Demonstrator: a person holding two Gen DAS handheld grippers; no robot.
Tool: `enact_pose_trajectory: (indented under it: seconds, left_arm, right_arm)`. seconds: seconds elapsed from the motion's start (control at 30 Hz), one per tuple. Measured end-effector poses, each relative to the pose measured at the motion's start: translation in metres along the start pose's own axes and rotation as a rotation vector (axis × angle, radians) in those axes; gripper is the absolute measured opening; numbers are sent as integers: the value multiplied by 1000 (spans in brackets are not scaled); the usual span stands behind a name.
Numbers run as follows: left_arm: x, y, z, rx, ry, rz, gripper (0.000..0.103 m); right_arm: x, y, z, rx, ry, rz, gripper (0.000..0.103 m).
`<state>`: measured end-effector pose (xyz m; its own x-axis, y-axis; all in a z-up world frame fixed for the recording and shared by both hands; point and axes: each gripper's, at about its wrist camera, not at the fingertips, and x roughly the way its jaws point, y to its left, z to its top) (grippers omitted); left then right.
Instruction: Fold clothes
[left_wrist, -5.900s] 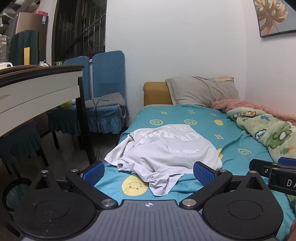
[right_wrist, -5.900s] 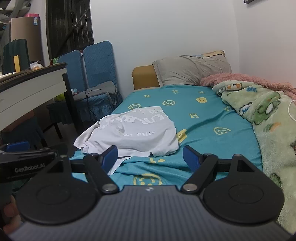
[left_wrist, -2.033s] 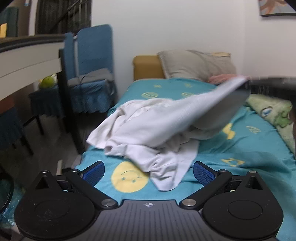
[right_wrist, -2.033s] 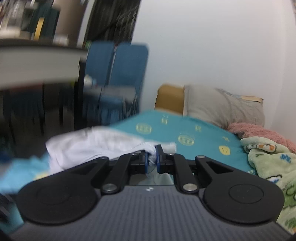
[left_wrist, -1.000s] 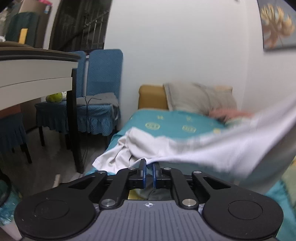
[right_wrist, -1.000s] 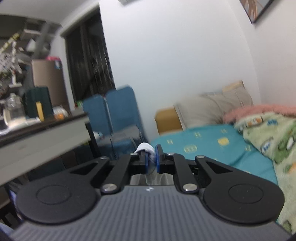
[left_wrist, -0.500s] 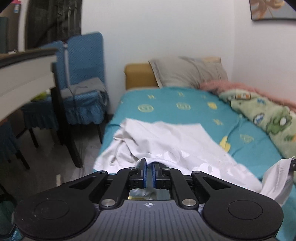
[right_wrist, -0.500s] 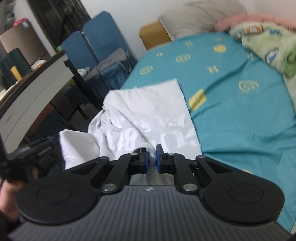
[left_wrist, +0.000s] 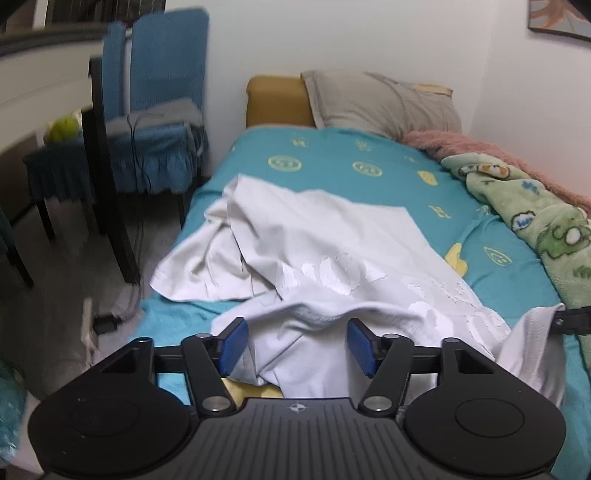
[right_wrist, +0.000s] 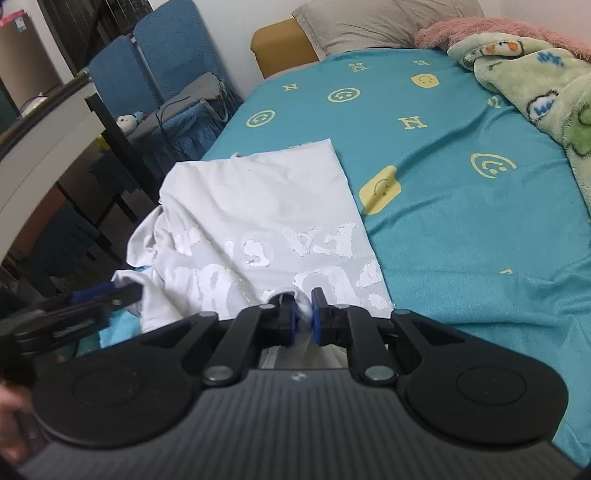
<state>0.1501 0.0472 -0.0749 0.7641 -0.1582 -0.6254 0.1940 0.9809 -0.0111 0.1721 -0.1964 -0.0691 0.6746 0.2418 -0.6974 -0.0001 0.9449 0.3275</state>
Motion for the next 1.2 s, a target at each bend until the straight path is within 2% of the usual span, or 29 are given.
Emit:
enact_pose_trajectory:
  seconds: [0.07, 0.2, 0.3, 0.47, 0.6, 0.7, 0.77, 0.93, 1.03, 1.07, 1.13, 1.17, 1.2]
  left_arm:
    - [-15, -14, -4, 100, -32, 18, 80]
    - [-41, -39, -20, 274, -82, 62, 85]
    - [-48, -54, -32, 356, -95, 17, 86]
    - [-26, -90, -48, 484, -71, -21, 89]
    - [0, -107, -52, 510, -111, 107, 89]
    - [4, -104, -48, 506, -205, 243, 89]
    - [-3, -96, -43, 465, -259, 300, 89]
    - [-24, -70, -22, 309, -353, 341, 90]
    - [-37, -63, -13, 267, -369, 317, 90]
    - [-41, -63, -12, 262, -368, 313, 90]
    - [-49, -61, -13, 257, -373, 309, 90]
    - [-53, -60, -13, 255, -376, 308, 90]
    - [-56, -60, -13, 248, -377, 306, 90]
  right_arm:
    - [-3, -3, 0, 13, -6, -7, 13]
    - [-9, -10, 0, 52, -22, -13, 13]
    - [-12, -14, 0, 81, -26, -2, 13]
    - [-17, -15, -2, 103, -29, 10, 13]
    - [-24, -21, -9, 125, -33, 9, 13]
    - [-30, -26, -14, 141, -36, 9, 13]
    - [-34, -29, -17, 153, -38, 8, 13]
    - [-41, -29, -25, 134, -23, -1, 13]
    - [-44, -15, -29, 43, -3, -15, 15]
    - [-44, -11, -31, 19, 3, -16, 17]
    - [-46, -2, -35, -28, 14, -18, 35]
    - [-46, 1, -37, -49, 17, -18, 59]
    - [-47, 5, -40, -69, 14, -20, 75]
